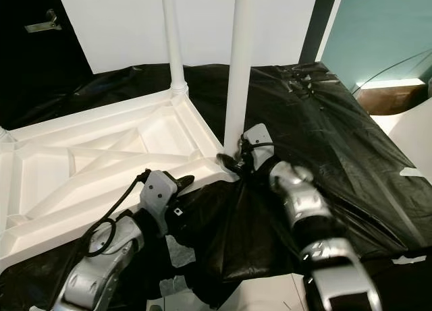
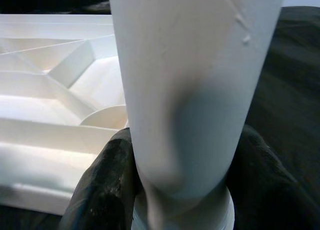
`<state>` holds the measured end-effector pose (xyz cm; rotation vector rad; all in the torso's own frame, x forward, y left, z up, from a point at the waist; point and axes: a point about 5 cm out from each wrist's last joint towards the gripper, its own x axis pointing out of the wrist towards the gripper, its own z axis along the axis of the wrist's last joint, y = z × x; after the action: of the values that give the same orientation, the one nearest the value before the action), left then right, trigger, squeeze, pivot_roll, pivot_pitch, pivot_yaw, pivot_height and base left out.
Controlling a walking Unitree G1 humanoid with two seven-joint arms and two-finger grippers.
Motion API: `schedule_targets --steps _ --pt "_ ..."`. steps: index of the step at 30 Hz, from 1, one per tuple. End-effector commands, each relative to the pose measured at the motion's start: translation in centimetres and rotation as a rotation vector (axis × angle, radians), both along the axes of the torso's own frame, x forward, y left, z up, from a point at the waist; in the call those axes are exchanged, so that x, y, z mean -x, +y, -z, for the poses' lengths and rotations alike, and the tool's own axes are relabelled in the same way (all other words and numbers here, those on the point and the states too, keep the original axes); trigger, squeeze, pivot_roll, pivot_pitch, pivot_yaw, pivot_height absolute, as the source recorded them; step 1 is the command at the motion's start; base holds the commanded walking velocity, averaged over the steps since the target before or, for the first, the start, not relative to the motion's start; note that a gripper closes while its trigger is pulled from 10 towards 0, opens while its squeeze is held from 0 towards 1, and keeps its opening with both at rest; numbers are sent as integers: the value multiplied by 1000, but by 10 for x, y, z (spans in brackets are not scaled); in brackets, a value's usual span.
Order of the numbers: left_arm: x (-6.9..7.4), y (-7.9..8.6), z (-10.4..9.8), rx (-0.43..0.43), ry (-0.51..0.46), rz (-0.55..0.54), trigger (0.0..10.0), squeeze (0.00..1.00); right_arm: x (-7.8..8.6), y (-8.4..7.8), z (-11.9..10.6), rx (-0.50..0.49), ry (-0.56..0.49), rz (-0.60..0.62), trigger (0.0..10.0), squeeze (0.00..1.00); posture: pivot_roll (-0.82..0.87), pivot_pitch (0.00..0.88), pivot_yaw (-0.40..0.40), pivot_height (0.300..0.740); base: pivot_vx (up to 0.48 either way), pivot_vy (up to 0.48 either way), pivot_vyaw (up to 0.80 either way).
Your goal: Building children table
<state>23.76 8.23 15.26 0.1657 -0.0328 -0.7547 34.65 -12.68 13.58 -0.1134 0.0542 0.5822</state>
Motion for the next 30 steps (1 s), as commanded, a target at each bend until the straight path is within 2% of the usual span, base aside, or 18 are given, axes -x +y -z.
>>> schedule_targets --steps 1,4,6,11,17,26,27,28,29,30 --pt "1 1 1 -2 11 -20 10000 0 8 -1 21 -1 97 100 10000 0 179 90 -4 740 0 0 0" --pt "1 1 1 8 11 -40 10000 0 22 9 27 -72 126 234 10000 0 180 95 -12 740 0 0 0" --pt "2 -1 2 16 14 -45 10000 0 26 12 27 -88 131 277 10000 0 174 102 -15 740 0 0 0" --pt "4 -4 3 24 27 -39 10000 0 29 12 20 -96 110 396 10000 0 169 111 -19 740 0 0 0" --pt "3 -3 2 22 26 -40 10000 0 32 11 21 -95 135 412 10000 0 165 113 -18 740 0 0 0" --pt "2 -4 1 34 24 -38 10000 0 36 11 14 -102 108 407 10000 0 159 108 -17 740 0 0 0" --pt "2 -4 0 37 24 -38 10000 0 36 9 13 -99 103 401 10000 914 159 106 -19 740 0 0 0" --pt "1 -4 0 38 24 -39 10000 0 36 7 12 -97 99 398 10000 914 159 106 -19 740 0 0 0" --pt "1 -4 0 39 23 -39 10000 0 35 4 10 -99 89 393 10000 1000 159 106 -20 740 0 0 0" --pt "1 -4 0 39 23 -39 10000 0 35 4 10 -99 89 393 10000 1000 159 106 -20 740 0 0 0"
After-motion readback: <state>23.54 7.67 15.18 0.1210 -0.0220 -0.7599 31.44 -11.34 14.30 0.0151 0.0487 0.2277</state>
